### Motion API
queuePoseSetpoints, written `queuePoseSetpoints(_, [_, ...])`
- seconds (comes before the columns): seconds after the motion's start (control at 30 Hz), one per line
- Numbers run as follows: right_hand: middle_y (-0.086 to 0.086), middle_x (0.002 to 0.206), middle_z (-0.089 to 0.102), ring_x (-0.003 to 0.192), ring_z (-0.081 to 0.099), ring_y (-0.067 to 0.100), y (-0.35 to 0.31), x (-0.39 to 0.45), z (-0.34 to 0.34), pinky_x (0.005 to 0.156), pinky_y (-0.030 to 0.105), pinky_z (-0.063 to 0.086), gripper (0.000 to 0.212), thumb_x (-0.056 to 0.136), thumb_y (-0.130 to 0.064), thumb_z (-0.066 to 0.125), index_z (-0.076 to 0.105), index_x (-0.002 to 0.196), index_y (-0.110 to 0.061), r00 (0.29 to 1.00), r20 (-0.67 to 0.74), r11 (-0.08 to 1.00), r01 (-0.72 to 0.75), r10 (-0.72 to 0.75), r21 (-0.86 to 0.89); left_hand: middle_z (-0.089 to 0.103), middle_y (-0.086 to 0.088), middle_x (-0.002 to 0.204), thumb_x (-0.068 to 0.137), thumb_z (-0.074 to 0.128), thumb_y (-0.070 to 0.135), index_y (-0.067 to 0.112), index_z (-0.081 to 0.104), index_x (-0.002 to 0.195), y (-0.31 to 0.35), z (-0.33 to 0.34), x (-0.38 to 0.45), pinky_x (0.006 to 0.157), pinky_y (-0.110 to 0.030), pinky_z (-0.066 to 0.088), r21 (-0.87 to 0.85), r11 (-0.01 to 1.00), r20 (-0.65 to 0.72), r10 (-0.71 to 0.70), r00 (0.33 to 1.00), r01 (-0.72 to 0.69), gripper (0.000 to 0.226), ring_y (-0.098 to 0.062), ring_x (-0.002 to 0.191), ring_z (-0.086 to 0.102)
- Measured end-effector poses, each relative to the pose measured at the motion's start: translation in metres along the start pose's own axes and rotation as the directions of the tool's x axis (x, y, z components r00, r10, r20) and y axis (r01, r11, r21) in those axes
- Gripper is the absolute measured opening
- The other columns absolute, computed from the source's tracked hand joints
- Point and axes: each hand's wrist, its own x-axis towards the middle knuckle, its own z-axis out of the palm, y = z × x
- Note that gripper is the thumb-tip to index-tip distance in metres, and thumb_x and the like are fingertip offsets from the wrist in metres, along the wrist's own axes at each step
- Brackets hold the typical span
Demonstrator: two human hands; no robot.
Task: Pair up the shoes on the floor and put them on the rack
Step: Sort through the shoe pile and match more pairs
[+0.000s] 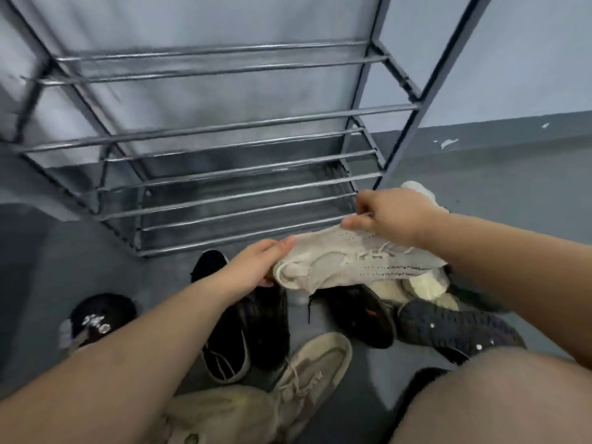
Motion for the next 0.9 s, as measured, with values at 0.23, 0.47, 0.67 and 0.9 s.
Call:
queuePoseSetpoints(0.23, [0.004, 0.105, 0.065, 0.096, 0.058, 0.026, -0.124, 0.054, -0.015, 0.078, 0.035, 0.043, 0.053, 0.087, -0.067, 0.042, 0.051, 0.107, -0.020, 0.971, 0.073, 0.939, 0.238, -0.227, -0.250, 0.061, -0.002, 0.085, 0.084, 0.051, 0.061, 0.000, 0.059, 0.098, -0.045, -0.073, -0.041, 0.075, -0.030, 0.048, 0.026, 0.999, -0.199, 0.029, 0.980, -0.024, 0.062, -0.014, 0.078, 0.057])
queuePoseSetpoints(0.47, [0.010, 0.158, 0.019, 0.144, 0.018, 0.030, -0.177, 0.066, 0.087, 0.117, 0.043, 0.015, 0.076, 0.091, -0.066, 0.028, 0.020, 0.150, -0.019, 0.999, -0.024, 0.999, -0.046, 0.046, -0.018, 0.061, -0.005, 0.090, 0.092, 0.043, 0.053, 0.011, 0.059, 0.103, -0.126, -0.104, -0.054, 0.066, -0.027, 0.051, -0.160, 0.969, -0.349, -0.235, 0.907, 0.190, 0.046, -0.019, 0.077, 0.059])
queuePoseSetpoints(0.67, [0.009, 0.137, 0.050, 0.123, 0.052, 0.029, -0.229, 0.036, 0.178, 0.102, 0.041, 0.043, 0.071, 0.094, -0.056, 0.041, 0.025, 0.150, -0.015, 0.852, 0.516, 0.415, -0.504, 0.094, 0.757, 0.064, -0.017, 0.112, 0.088, 0.038, 0.065, 0.010, 0.051, 0.125, -0.192, -0.106, -0.056, 0.062, -0.030, 0.054, -0.522, 0.781, -0.313, -0.549, 0.775, 0.343, 0.067, -0.026, 0.076, 0.068])
queuePoseSetpoints(0.9, [0.001, 0.126, 0.057, 0.107, 0.056, 0.019, -0.283, 0.049, 0.209, 0.090, 0.038, 0.053, 0.055, 0.093, -0.046, 0.053, 0.043, 0.138, -0.018, 0.837, 0.547, 0.255, -0.527, -0.006, 0.810, 0.067, -0.011, 0.088, 0.092, 0.032, 0.062, 0.015, 0.052, 0.109, -0.203, -0.098, -0.048, 0.067, -0.034, 0.055, -0.697, 0.640, -0.251, -0.641, 0.725, 0.325, 0.054, -0.025, 0.076, 0.067])
